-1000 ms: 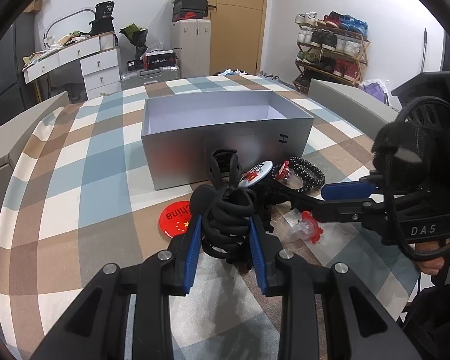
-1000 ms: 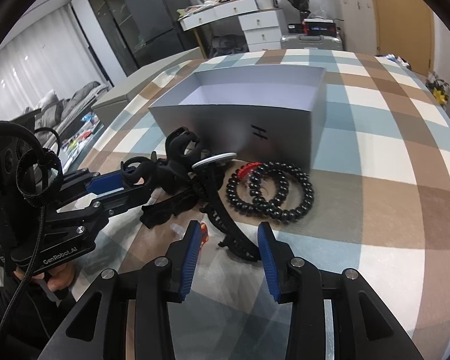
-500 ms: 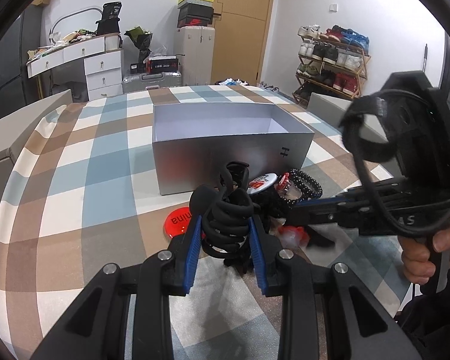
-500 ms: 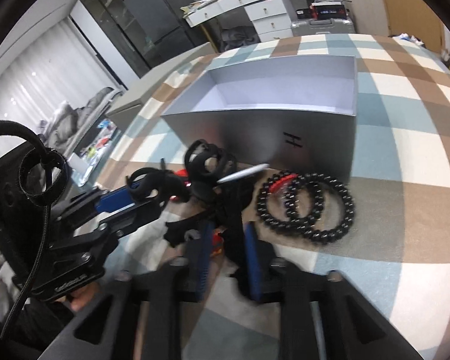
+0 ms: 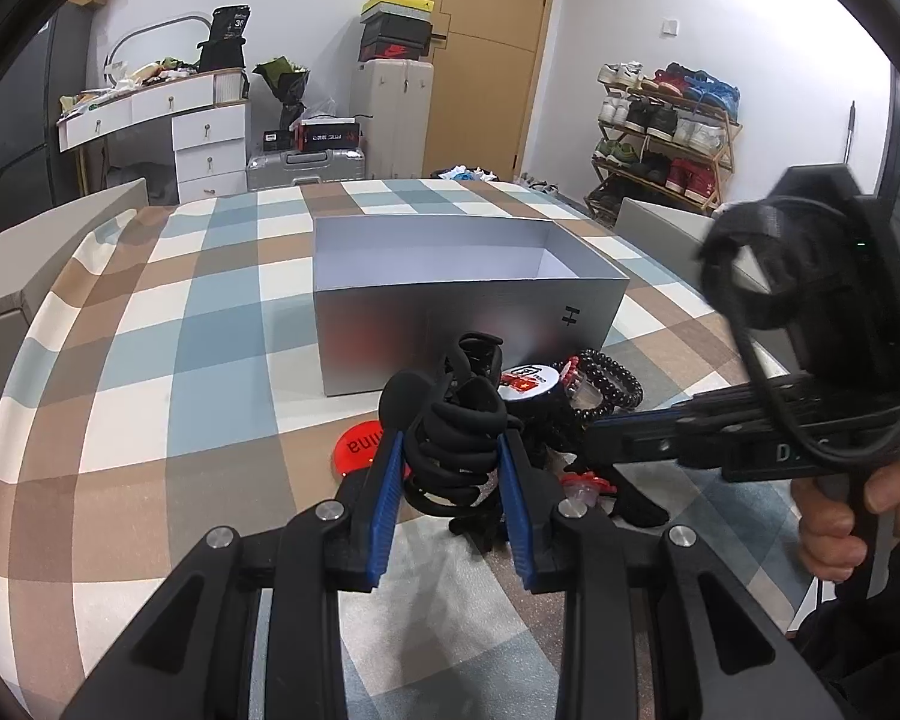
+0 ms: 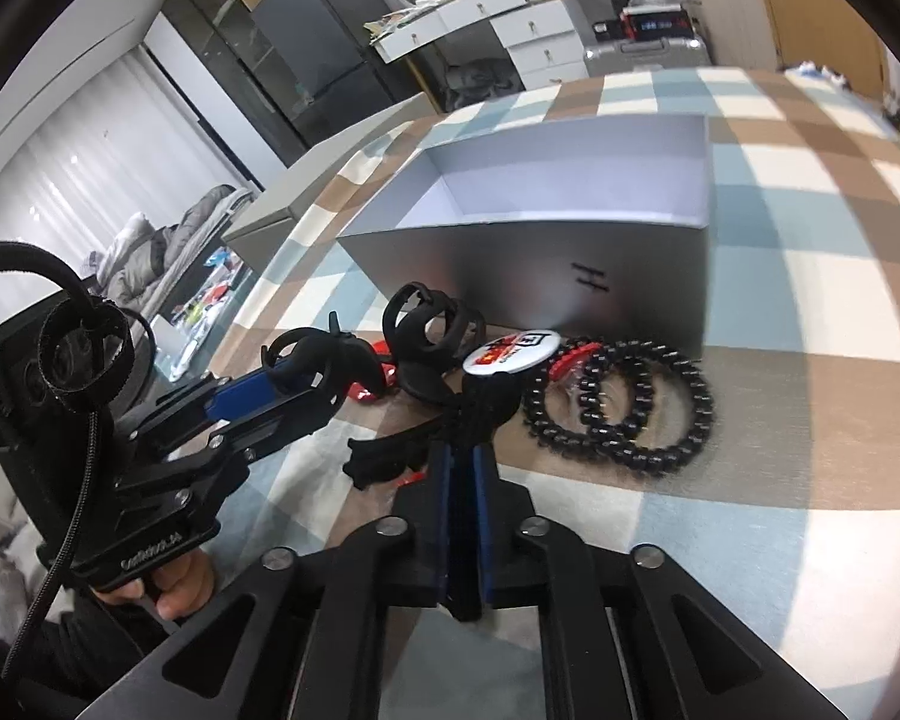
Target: Organize jewelry
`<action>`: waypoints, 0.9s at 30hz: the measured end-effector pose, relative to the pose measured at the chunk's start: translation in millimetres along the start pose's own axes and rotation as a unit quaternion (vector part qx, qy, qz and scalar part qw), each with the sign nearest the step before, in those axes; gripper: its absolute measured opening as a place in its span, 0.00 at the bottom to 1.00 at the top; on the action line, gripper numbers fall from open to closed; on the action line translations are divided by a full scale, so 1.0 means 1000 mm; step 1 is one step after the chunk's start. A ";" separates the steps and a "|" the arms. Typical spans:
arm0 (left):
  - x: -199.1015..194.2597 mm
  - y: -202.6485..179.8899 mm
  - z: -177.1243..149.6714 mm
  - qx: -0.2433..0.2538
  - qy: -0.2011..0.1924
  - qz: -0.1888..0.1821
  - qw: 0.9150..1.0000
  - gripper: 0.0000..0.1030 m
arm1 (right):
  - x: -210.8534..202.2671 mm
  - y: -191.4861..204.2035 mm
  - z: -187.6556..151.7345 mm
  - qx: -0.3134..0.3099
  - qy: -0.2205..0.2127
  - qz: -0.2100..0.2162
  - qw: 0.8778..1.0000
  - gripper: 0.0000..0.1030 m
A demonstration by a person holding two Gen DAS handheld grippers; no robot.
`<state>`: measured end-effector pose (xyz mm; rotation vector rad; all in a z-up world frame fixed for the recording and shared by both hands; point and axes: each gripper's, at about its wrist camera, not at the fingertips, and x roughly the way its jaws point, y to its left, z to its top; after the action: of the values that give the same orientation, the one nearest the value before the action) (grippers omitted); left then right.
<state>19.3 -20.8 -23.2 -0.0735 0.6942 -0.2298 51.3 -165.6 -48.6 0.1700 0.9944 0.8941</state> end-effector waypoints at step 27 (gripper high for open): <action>-0.009 0.002 0.007 -0.007 -0.033 0.003 0.999 0.25 | -0.045 0.002 0.008 0.006 -0.106 0.026 0.994 0.10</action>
<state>17.1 -16.4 -12.2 -0.0929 0.6310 -0.2160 45.6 -194.7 -13.9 0.2951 0.8013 0.8984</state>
